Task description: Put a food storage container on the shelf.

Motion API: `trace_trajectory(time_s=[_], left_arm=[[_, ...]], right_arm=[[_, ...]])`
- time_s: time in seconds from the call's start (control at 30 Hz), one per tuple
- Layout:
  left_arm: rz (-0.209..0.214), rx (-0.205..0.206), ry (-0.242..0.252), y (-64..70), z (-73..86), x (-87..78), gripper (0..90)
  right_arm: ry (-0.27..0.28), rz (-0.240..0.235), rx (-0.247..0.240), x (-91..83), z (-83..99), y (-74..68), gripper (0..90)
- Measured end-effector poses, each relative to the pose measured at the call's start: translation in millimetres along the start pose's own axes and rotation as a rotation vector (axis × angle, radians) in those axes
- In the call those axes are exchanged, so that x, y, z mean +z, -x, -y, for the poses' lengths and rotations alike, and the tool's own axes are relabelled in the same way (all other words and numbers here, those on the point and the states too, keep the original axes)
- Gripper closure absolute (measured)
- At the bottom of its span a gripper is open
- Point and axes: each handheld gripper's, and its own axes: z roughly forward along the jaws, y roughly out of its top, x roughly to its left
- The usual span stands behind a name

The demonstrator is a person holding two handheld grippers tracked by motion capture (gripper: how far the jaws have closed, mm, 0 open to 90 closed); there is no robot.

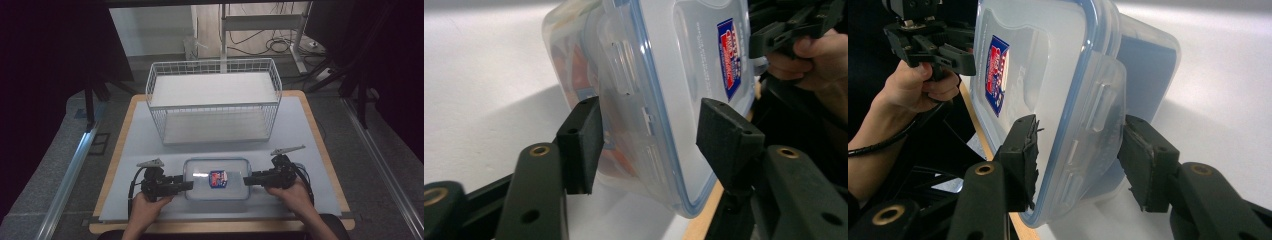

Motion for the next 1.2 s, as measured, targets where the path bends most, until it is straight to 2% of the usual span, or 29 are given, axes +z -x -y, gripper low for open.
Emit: trace_trajectory(time_s=[0.2, 0.27, 0.37, 0.5, 0.6, 0.7, 0.73, 1.0, 1.2], left_arm=[[-0.002, 0.001, -0.011, 1.0, -1.2, -0.7, 46.4], [0.005, -0.014, -0.01, 0.7, -1.1, -1.7, 47.5], [0.035, -0.042, 0.0, -2.8, 0.4, -4.0, 50.9], [0.031, -0.04, -0.006, -1.3, -0.2, -4.7, 51.7], [0.036, -0.059, 0.001, -2.8, -1.6, -5.4, 53.1], [0.018, -0.047, -0.001, -2.3, -4.6, -6.7, 53.8], [0.015, -0.052, 0.001, -2.4, -5.0, -6.6, 53.9], [0.001, -0.064, 0.038, -2.7, -9.6, -8.8, 54.0], [-0.007, -0.031, 0.057, 2.8, -23.6, -13.6, 53.9]], right_arm=[[-0.002, 0.004, -0.007, -0.3, 0.0, -1.0, 51.0], [-0.003, 0.006, -0.011, -0.5, 0.1, -1.6, 51.1], [0.001, 0.009, -0.016, -0.6, 0.5, -2.9, 51.5], [0.003, 0.008, -0.011, -1.2, 0.8, -3.4, 52.3], [0.004, 0.004, -0.003, -2.1, 1.1, -3.4, 53.5], [0.019, 0.011, -0.011, -1.8, 0.5, -5.0, 54.4], [0.019, 0.021, -0.023, -1.3, -0.5, -6.3, 54.3], [0.05, 0.036, -0.027, 0.4, -5.3, -8.2, 53.9], [0.087, 0.042, -0.041, -5.7, -13.8, -12.2, 53.8]])
